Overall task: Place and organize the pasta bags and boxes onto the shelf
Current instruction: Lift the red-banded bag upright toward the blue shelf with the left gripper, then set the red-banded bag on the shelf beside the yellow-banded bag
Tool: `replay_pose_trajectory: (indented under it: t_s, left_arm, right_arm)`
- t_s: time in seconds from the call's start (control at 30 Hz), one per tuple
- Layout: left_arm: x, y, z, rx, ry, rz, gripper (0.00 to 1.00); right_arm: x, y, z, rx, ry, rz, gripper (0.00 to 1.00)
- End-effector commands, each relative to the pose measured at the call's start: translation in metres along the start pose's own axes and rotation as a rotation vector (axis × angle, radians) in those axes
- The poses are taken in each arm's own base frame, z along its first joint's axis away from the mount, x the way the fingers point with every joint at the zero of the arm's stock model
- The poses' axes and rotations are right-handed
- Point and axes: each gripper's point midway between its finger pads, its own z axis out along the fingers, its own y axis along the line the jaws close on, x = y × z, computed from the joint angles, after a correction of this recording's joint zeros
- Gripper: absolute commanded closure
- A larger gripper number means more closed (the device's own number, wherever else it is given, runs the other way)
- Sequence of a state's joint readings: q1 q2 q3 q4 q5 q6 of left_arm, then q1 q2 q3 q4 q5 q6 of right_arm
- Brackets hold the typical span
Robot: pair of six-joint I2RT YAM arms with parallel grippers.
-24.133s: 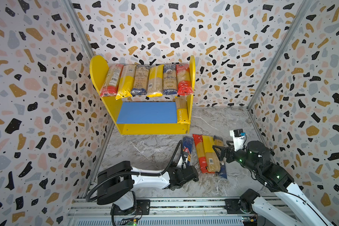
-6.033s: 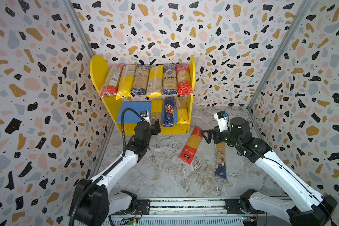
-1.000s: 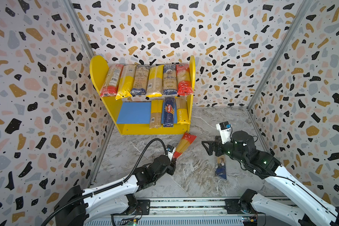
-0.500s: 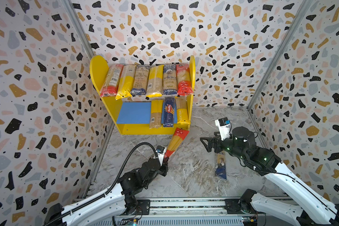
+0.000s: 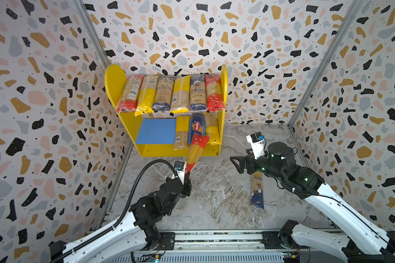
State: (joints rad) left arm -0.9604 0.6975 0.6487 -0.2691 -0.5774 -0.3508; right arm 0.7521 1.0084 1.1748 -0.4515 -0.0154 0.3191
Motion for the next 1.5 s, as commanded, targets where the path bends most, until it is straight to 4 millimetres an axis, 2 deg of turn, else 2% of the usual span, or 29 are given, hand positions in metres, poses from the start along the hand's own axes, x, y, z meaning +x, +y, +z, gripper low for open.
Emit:
replay_pose_trajectory:
  t_s: [0.0, 0.3, 0.43, 0.57, 0.9, 1.2, 1.47]
  left_arm:
    - [-0.082, 0.007, -0.021, -0.044, -0.244, -0.127, 1.0]
    - [-0.107, 0.028, -0.022, -0.21, -0.282, -0.065, 1.0]
    - [-0.11, 0.04, -0.004, -0.253, -0.269, -0.056, 1.0]
    - [-0.114, 0.062, 0.013, -0.304, -0.276, -0.083, 1.0]
    - [-0.147, 0.109, 0.043, -0.382, -0.31, -0.084, 1.0]
    - [-0.147, 0.149, 0.074, -0.396, -0.312, -0.093, 1.0]
    - [-0.149, 0.164, 0.097, -0.4, -0.316, -0.064, 1.0]
  right_arm:
    - [-0.024, 0.009, -0.014, -0.025, -0.065, -0.039, 0.01]
    - [-0.032, 0.007, -0.017, -0.029, -0.088, -0.062, 0.01]
    - [-0.036, 0.005, -0.019, -0.043, -0.098, -0.06, 0.01]
    - [-0.04, 0.0, -0.021, -0.042, -0.108, -0.058, 0.01]
    - [-0.042, -0.011, -0.025, -0.023, -0.103, -0.051, 0.01]
    - [-0.041, -0.019, -0.021, 0.001, -0.089, -0.028, 0.01]
    - [-0.044, -0.022, -0.016, 0.023, -0.077, -0.017, 0.01]
